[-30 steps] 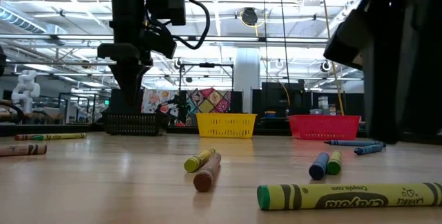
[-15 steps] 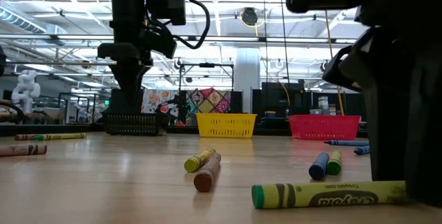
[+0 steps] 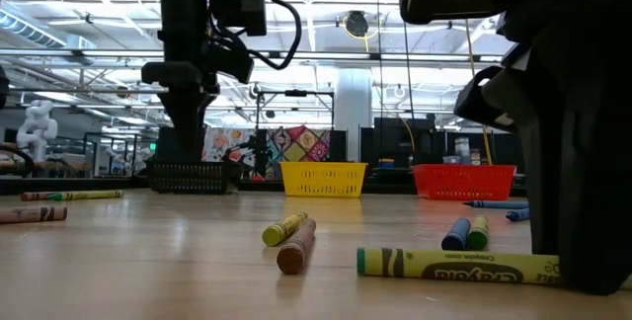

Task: Sort crayons
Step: Put the green crayon into the red bin

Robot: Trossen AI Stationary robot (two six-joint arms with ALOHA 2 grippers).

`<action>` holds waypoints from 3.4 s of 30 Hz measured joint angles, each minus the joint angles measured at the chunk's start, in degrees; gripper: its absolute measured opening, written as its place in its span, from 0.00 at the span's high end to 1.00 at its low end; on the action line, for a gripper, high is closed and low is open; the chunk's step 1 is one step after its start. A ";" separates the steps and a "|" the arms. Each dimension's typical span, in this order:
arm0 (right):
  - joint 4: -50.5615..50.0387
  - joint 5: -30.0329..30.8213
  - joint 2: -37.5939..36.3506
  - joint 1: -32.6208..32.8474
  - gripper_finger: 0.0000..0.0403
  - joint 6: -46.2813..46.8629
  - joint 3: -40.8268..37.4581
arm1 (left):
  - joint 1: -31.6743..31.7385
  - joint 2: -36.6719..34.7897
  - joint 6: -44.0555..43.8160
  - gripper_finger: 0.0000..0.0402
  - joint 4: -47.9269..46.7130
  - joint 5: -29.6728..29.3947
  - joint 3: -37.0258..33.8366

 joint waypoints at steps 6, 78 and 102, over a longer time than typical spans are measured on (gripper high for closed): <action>-0.25 -0.17 0.05 0.00 0.99 -0.80 -0.04 | 0.00 0.00 0.01 0.81 0.23 0.00 0.00; -32.71 10.44 -28.04 -24.18 1.00 -19.79 -0.20 | 0.26 0.00 4.52 0.81 -2.49 -1.92 -0.02; -37.35 6.87 -33.06 -48.59 1.00 -40.10 -0.17 | 0.26 0.00 6.10 0.81 -3.45 -2.16 -0.02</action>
